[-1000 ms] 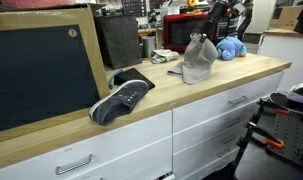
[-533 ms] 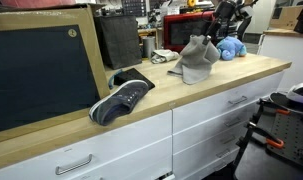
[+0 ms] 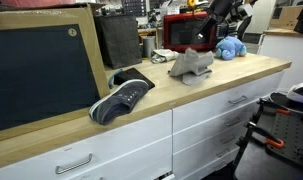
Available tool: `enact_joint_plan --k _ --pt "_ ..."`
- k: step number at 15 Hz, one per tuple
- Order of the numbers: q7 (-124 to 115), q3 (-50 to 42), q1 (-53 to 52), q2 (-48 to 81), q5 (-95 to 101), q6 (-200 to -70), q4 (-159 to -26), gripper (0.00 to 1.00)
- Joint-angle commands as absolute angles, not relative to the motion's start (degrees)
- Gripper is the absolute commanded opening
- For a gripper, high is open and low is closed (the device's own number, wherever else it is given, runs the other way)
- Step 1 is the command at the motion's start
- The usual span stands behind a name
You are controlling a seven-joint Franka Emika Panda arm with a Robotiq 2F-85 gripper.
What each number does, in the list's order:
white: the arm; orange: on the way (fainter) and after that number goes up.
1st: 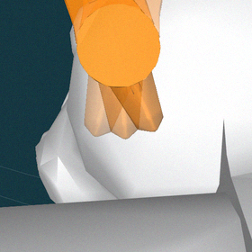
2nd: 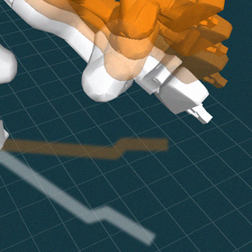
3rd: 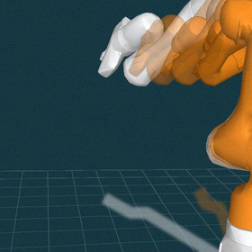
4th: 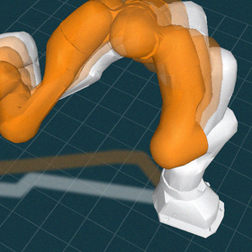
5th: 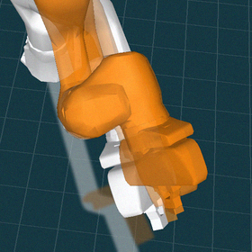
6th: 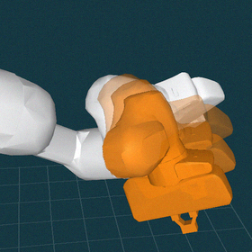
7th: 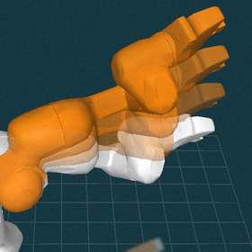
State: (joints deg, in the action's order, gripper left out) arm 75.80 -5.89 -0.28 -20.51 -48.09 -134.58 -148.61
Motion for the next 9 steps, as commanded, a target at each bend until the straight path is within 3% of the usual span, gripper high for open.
enact_joint_plan --k 1,7,9 --pt "72.26 -3.68 -3.69 -22.07 -52.87 -137.85 -148.68 0.57" --pt "63.82 -5.53 -1.23 -15.24 -51.39 -138.59 -142.68 1.0" --pt "59.29 -6.19 0.53 -11.15 -49.66 -140.38 -140.04 1.0"
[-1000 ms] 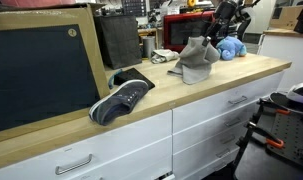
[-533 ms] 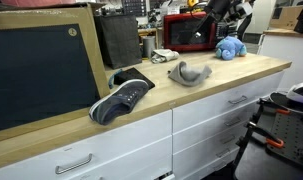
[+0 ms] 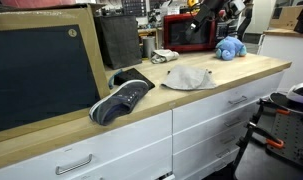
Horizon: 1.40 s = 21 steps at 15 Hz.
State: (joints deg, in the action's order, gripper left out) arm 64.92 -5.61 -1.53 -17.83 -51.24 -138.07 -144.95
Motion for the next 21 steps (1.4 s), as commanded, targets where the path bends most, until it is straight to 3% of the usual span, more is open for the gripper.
enact_joint_plan --k 1,11,21 --pt "57.49 -6.6 1.25 -9.21 -49.05 -141.51 -138.84 1.0" --pt "29.68 -7.98 7.48 2.98 -28.24 -137.43 -132.64 1.0" --pt "27.35 -8.19 11.53 6.97 -28.49 -128.82 -131.74 1.0"
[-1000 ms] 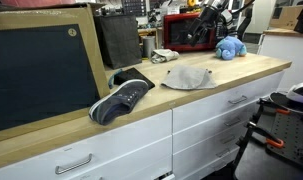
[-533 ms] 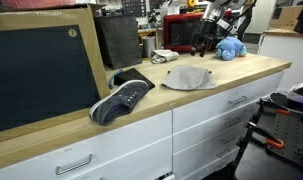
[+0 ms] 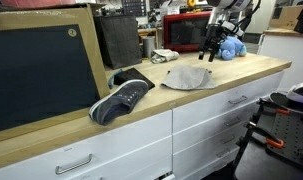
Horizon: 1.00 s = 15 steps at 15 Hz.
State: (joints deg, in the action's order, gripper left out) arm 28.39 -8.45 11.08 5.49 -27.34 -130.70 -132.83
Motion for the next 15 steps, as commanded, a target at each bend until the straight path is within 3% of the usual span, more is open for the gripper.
enact_joint_plan --k 1,13,14,15 --pt "27.14 -8.03 11.57 7.56 -28.78 -128.98 -131.75 1.0" --pt "20.01 -7.65 12.1 9.4 -29.72 -122.88 -131.71 1.0" --pt "20.07 -7.65 12.12 9.66 -29.95 -123.07 -131.64 0.99" --pt "20.51 -7.58 12.14 10.02 -30.53 -123.89 -131.64 0.83"
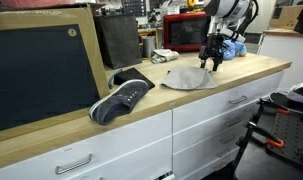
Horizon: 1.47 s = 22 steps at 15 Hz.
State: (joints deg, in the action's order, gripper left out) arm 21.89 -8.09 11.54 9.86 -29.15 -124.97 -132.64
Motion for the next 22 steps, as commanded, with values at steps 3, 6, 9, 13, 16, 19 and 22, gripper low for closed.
enact_joint_plan --k 3,6,9,13,16,19,22 --pt "21.67 -7.36 12.19 10.75 -32.75 -125.78 -131.51 0.6" --pt "22.17 -7.09 12.04 10.81 -35.31 -126.38 -131.18 0.37" --pt "22.67 -7.0 11.96 10.65 -37.0 -126.38 -130.87 0.15" --pt "23.26 -7.21 12.19 10.58 -37.42 -125.8 -129.79 0.0" --pt "24.74 -7.47 12.49 10.53 -36.72 -126.48 -127.84 0.02" --pt "27.13 -7.72 13.1 10.61 -36.12 -128.04 -125.42 0.03" --pt "29.89 -7.79 13.71 10.61 -36.08 -131.17 -123.83 0.03"
